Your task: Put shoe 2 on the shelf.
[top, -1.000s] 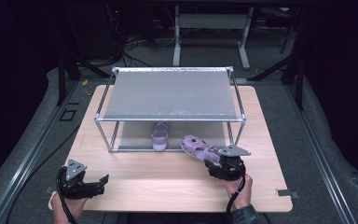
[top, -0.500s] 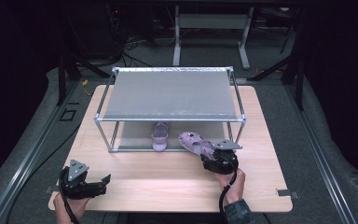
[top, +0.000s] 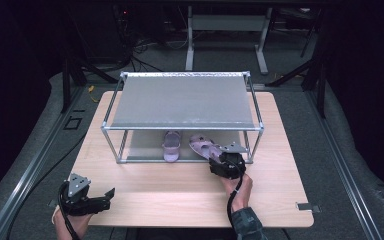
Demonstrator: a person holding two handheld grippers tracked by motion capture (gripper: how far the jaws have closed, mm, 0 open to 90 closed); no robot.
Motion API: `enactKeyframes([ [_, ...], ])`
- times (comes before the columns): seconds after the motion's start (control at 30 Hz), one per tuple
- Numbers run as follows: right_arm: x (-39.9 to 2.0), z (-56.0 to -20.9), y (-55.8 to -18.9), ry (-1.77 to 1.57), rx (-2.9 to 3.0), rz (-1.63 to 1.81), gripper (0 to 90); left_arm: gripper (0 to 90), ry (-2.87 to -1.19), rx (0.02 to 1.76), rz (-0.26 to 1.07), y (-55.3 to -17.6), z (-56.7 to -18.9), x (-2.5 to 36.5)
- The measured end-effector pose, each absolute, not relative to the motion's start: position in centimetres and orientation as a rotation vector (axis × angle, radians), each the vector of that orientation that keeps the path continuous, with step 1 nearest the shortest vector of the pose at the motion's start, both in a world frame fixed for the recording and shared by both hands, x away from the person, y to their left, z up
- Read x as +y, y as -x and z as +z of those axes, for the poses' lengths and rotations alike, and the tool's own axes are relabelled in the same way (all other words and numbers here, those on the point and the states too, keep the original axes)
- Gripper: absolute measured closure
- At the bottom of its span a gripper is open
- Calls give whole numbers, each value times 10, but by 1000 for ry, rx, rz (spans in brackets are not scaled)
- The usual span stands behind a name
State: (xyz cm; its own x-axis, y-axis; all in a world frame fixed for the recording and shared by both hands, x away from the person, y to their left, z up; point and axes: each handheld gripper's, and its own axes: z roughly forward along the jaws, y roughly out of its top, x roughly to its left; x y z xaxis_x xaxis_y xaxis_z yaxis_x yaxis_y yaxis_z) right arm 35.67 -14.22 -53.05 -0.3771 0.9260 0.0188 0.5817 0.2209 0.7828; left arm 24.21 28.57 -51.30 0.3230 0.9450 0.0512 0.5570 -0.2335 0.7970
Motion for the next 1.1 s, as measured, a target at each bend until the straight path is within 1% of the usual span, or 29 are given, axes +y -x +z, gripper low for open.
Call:
enactKeyframes([
  [0.5,-118,-540,-391,-1429,2017,941,352,2,-1903,1327,722,-242,-516,286],
  [1.1,-97,-548,-414,-1442,1988,874,350,4,-1886,1350,738,-235,-515,298],
])
